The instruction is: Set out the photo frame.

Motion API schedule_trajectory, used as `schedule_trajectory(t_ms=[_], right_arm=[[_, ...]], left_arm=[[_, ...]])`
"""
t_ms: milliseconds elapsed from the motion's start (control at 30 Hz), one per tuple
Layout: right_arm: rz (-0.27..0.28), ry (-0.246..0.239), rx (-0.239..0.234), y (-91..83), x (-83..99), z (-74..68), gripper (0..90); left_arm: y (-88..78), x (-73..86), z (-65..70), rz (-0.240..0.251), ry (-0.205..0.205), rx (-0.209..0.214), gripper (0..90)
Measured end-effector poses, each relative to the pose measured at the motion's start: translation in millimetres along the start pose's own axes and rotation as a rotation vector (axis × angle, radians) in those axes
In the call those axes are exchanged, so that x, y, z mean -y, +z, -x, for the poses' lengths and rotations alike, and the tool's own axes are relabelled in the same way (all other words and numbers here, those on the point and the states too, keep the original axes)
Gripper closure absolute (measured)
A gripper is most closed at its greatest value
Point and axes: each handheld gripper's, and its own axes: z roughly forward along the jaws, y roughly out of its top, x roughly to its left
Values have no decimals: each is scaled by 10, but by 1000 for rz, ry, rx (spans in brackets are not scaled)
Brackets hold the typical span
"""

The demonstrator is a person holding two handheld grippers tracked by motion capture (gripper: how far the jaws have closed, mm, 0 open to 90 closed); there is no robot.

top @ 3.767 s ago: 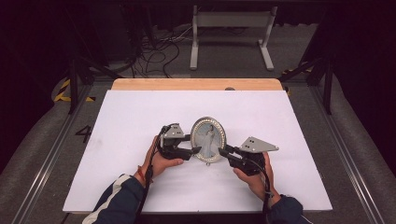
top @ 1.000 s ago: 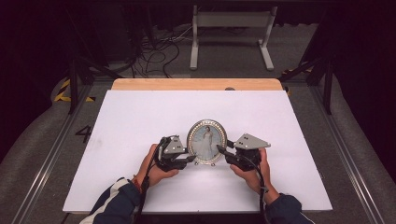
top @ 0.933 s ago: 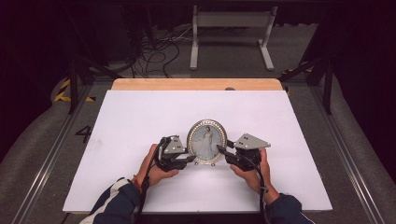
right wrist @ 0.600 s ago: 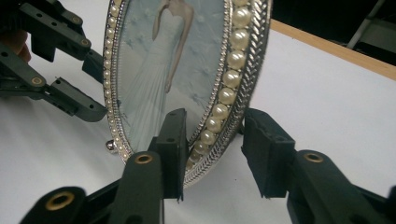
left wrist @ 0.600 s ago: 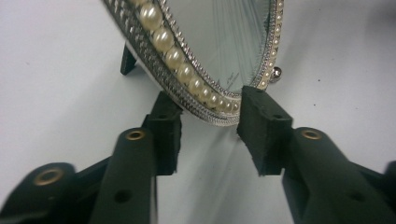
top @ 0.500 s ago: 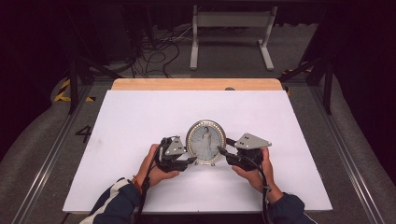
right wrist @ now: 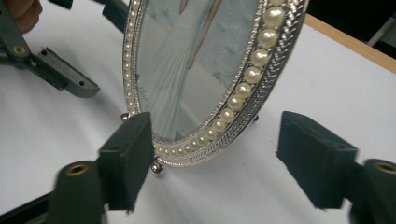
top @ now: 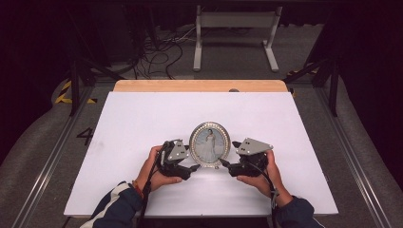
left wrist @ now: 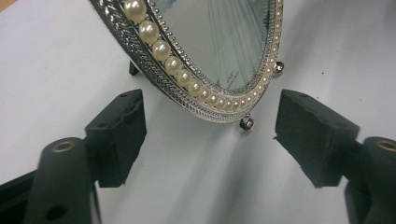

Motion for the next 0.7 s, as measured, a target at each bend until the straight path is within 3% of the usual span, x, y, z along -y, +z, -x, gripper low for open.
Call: schedule_trajectory(t_ms=[100, 300, 700], right_arm=[[-2, 0, 1, 5, 4, -9, 157], [-11, -9, 25, 12, 6, -19, 82], [-38, -34, 36, 7, 39, -18, 102]], left_arm=[[-20, 7, -3, 16, -14, -5, 163], [-47, 17, -17, 28, -13, -3, 86], [-133, 50, -23, 34, 8, -34, 73]])
